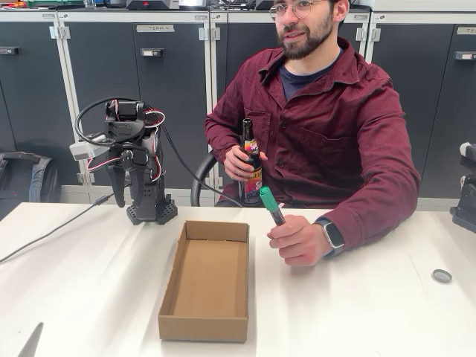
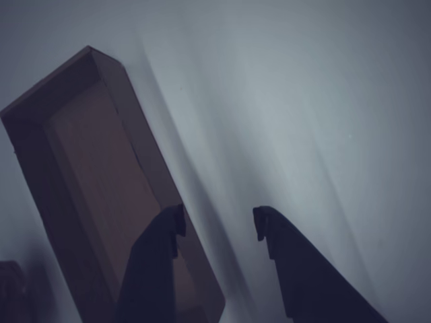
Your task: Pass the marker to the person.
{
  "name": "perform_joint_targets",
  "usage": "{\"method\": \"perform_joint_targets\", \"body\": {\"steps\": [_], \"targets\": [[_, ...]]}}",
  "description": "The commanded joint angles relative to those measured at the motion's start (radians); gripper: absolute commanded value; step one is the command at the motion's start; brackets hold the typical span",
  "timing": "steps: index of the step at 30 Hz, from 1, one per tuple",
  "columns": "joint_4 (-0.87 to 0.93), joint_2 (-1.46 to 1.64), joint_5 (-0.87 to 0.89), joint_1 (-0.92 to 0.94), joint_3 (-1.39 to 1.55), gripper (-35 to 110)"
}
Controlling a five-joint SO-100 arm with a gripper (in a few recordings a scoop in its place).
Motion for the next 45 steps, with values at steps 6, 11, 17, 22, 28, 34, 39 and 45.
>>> {"method": "perform_joint_targets", "body": {"steps": [6, 11, 17, 22, 28, 34, 39, 45], "targets": [[-0.037, 0.003, 0.011, 0.006, 0.006, 22], [-0.061, 0.006, 0.009, 0.005, 0.029, 23], [-0.037, 0.0, 0.037, -0.011, 0.0, 24], [-0.038, -0.017, 0.037, -0.002, -0.02, 24], [-0.049, 0.003, 0.044, -0.003, -0.008, 25], [-0.031, -0.003, 0.043, -0.003, -0.02, 26], [-0.011, 0.005, 0.046, -0.008, -0.026, 26], [-0.025, 0.006, 0.04, 0.0, -0.023, 27]]}}
